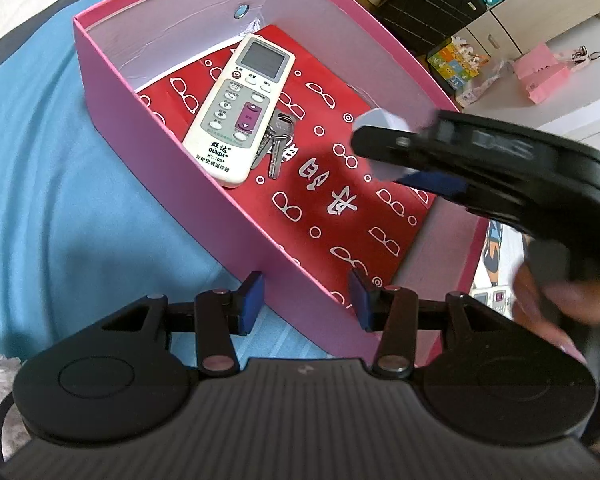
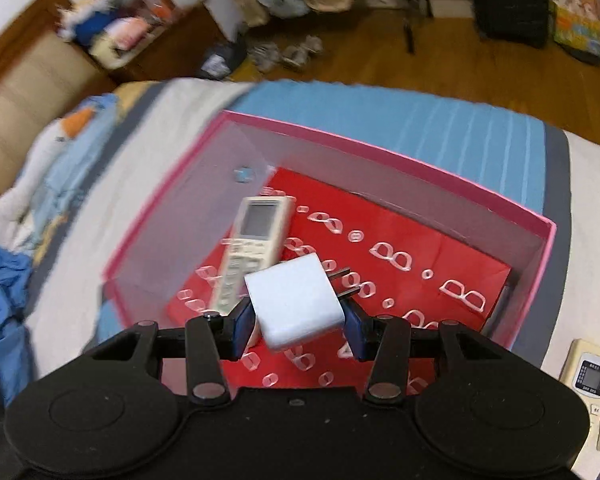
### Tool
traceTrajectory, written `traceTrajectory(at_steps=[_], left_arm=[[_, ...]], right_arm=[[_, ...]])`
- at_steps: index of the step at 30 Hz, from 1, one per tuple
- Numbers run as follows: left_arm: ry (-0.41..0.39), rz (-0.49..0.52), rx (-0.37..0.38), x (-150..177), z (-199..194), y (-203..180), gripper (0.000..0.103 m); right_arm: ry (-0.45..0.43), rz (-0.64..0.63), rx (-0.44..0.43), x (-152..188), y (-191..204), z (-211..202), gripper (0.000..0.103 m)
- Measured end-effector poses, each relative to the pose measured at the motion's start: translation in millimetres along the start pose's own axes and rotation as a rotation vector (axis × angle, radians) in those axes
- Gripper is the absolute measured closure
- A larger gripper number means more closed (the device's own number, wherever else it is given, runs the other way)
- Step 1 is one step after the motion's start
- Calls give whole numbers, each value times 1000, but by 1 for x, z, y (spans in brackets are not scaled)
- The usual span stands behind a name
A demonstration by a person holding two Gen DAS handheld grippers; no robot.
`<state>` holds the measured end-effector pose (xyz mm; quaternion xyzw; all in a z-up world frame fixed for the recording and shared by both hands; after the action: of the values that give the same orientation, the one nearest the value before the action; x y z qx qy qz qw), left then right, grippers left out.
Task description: Organize rigid objects
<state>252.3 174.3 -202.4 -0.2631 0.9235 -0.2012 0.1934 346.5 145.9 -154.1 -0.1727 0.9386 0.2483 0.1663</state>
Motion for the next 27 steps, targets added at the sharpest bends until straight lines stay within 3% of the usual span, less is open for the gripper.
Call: traceTrajectory(at_steps=[3,6,9,14,19,27], left_arm=[[2,3,2,0,0,0,58],[5,-2,14,-1,1,0,58],[-10,-11,22,-2,0,0,58],[-16,-22,14,-3,1,-4,57],[-25,-35,5,-4,2,-7,57],[-40,-46,10,-3,4,-16,57]], right_arm=[[36,3,52,4,-8,16,50],[35,-9,44,1,-9,21,48],[-29,-38,22,-4,-6,6,47],[-150,-80,-9,2,-5,-52,47],[-254,-153,13,27,-20,-129,42],[-244,-89,113,78,-91,-208,42]])
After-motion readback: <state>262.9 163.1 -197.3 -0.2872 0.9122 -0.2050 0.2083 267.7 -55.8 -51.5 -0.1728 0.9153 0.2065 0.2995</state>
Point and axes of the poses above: each gripper's, at about its wrist camera, not at the fingertips, and z roughly the way its jaws point, y to its left, x to its underside, the point moved 10 cm from there along z, roughly the way its jaws point, and after that the axes turned 3 degrees about -x, right-handed, at the moved point
